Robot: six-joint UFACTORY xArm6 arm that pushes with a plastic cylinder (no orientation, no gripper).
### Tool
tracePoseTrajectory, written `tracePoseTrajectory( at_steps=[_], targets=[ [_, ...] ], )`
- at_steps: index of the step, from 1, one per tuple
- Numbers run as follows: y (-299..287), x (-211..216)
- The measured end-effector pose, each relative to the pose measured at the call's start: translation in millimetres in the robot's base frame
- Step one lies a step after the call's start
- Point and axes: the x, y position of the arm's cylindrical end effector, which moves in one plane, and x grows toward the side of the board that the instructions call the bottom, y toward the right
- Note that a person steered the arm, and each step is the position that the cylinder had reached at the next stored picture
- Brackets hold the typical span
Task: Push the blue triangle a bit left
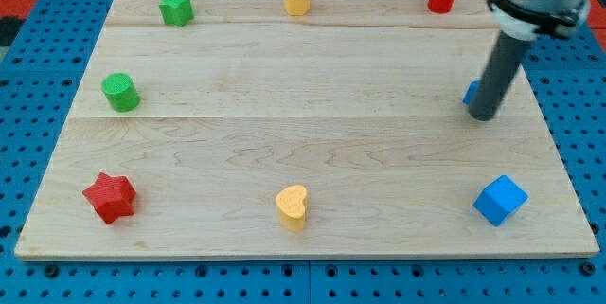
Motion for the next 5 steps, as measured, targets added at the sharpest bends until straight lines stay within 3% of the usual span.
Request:
tracePoseTrajectory(
  at_steps=[1, 2, 3, 5],
  targets=[
    [6, 17],
    [57, 20],
    [64, -2],
    [20, -13]
  ],
)
